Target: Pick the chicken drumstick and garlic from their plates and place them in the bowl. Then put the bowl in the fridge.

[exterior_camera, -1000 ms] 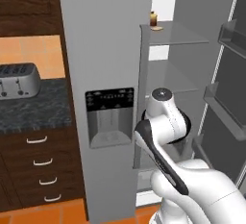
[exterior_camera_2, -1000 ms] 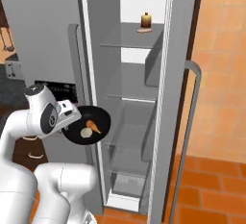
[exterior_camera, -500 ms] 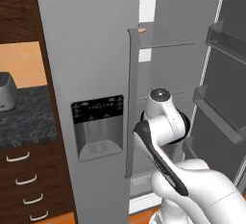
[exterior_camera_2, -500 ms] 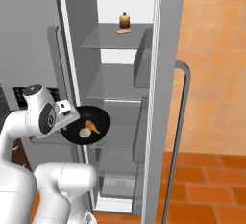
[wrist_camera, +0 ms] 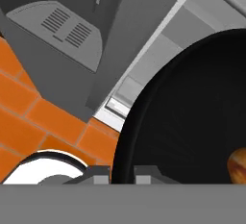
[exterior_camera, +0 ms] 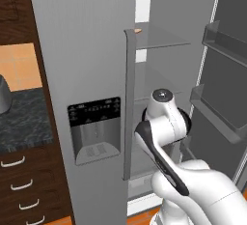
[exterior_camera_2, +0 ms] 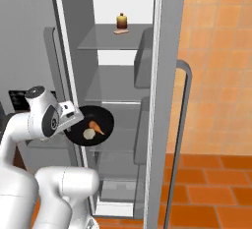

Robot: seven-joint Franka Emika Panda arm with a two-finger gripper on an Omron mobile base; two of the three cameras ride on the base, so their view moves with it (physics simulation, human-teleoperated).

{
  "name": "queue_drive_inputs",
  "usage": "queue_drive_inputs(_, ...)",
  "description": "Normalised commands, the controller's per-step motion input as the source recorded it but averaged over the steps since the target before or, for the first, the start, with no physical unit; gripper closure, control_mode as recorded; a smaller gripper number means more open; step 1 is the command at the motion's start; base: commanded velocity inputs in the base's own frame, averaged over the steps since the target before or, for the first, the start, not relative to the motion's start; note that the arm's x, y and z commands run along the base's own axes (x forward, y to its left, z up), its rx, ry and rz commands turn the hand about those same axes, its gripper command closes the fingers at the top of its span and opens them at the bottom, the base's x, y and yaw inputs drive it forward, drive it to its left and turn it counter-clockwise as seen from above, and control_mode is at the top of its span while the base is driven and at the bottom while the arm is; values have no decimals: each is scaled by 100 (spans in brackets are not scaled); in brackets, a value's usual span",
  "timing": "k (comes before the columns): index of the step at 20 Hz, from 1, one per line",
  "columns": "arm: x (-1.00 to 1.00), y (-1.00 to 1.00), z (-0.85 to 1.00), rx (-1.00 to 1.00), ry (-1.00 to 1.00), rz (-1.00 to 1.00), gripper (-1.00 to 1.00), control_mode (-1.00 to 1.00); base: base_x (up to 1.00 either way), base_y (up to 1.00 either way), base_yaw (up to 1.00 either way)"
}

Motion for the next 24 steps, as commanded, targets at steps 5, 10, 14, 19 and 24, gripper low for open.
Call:
queue_drive_inputs(5,50,0,44,0,-26,0,100,-100,0,0,0)
queue_drive_inputs(10,79,-32,49,2,-20,0,100,-100,0,0,0)
queue_drive_inputs(14,77,-69,52,15,-2,8,100,-100,0,0,0)
queue_drive_inputs(19,76,-14,22,1,11,23,100,-100,0,0,0)
queue_drive_inputs(24,45,-2,3,-7,1,23,100,-100,0,0,0)
